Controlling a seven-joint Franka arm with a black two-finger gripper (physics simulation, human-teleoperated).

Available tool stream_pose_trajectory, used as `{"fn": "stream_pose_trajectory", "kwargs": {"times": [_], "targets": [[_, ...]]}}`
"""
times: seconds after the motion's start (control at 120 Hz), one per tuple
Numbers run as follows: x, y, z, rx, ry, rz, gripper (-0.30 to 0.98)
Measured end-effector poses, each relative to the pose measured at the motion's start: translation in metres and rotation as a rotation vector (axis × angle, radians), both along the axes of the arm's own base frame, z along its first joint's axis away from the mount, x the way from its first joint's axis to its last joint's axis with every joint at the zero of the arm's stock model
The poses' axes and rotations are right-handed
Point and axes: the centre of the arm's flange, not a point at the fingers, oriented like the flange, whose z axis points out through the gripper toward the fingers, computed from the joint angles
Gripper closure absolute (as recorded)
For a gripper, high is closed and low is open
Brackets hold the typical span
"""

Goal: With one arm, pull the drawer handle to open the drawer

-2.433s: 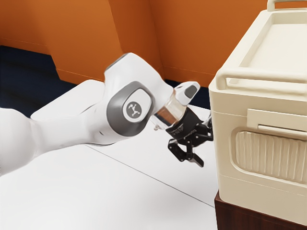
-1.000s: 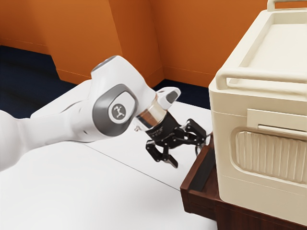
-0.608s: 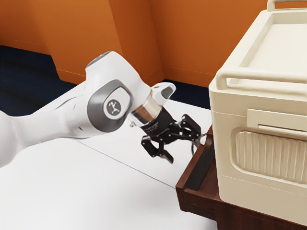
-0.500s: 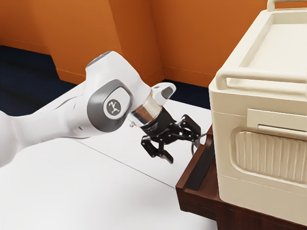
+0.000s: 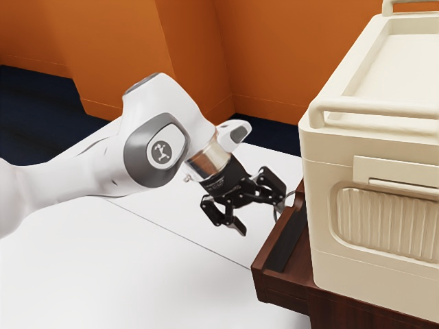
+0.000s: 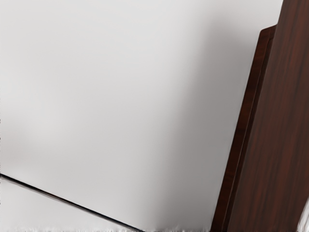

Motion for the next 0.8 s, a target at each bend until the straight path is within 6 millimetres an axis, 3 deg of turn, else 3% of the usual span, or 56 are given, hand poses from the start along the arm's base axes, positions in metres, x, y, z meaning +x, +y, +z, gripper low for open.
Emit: {"fn": "stream_pose_trajectory", "kwargs": {"times": [0.8], "targets": [[0.002, 0.017, 0.003, 0.004, 0.004, -0.037, 0.01]]}}
